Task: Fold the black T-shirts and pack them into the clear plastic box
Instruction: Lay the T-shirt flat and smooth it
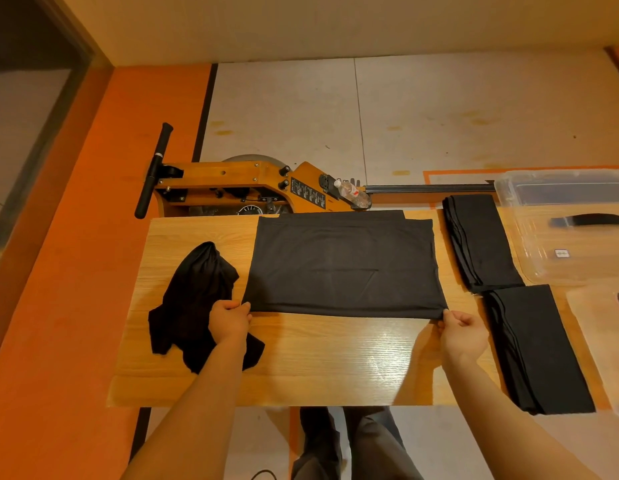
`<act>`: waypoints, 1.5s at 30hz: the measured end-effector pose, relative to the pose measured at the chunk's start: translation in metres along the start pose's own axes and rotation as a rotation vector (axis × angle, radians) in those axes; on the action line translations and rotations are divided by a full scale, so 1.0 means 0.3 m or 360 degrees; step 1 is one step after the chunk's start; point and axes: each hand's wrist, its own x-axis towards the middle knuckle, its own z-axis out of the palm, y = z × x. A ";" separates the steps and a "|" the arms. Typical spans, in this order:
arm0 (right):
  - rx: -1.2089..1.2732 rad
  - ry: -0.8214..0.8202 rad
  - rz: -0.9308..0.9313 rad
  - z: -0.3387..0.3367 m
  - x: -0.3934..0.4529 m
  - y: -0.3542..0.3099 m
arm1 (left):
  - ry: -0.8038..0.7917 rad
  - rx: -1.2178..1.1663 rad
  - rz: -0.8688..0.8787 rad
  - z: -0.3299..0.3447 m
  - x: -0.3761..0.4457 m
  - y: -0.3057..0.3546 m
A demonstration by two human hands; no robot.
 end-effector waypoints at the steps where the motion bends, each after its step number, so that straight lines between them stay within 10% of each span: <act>1: -0.0010 -0.0001 -0.0006 -0.006 -0.007 0.006 | -0.0004 0.0009 0.0007 -0.005 -0.004 -0.010; 45: -0.0080 -0.0021 0.0026 -0.275 -0.199 0.248 | -0.0110 0.0361 0.0146 -0.210 -0.277 -0.339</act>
